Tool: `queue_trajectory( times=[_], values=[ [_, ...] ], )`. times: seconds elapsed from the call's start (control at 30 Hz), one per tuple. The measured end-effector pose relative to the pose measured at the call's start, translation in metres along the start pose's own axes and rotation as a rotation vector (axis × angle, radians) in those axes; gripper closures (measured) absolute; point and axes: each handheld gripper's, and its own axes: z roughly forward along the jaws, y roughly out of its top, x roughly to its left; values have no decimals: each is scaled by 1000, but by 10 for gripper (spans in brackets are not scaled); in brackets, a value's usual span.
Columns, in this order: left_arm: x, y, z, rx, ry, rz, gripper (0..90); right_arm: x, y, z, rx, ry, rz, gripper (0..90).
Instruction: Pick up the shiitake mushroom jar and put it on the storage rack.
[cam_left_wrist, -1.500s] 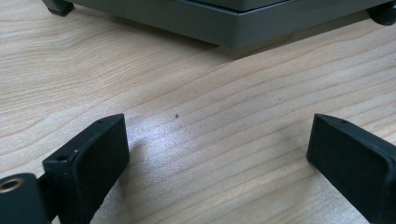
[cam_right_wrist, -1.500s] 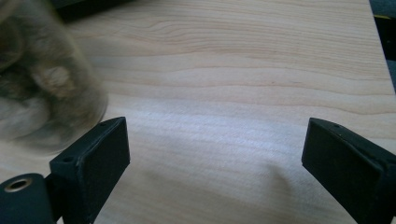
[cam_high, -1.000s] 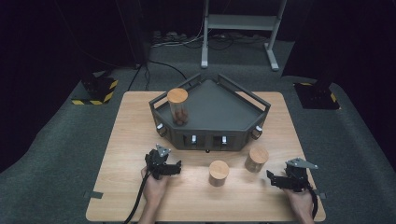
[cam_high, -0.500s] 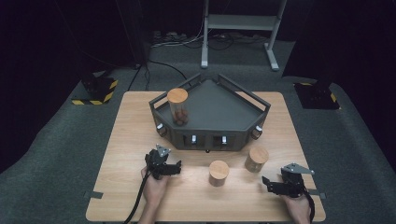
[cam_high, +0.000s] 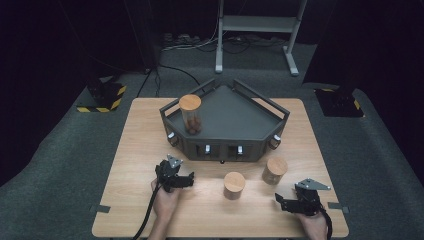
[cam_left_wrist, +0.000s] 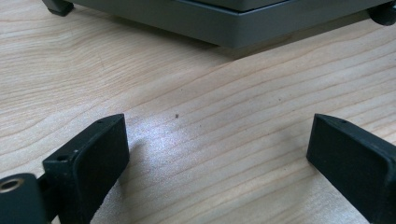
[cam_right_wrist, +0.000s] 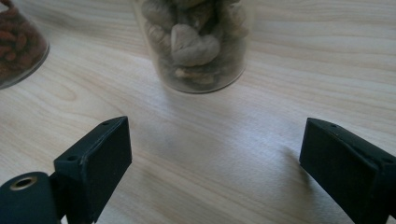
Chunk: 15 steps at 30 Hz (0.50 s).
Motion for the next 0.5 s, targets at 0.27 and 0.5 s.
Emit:
queue_trajectory(
  times=[0.27,0.5],
  values=[
    [0,0,0,-1,0,-1,55,4,-2,0,-2,20,11,80],
    [0,0,0,-1,0,-1,55,10,-3,0,-10,36,-9,81]
  ],
)
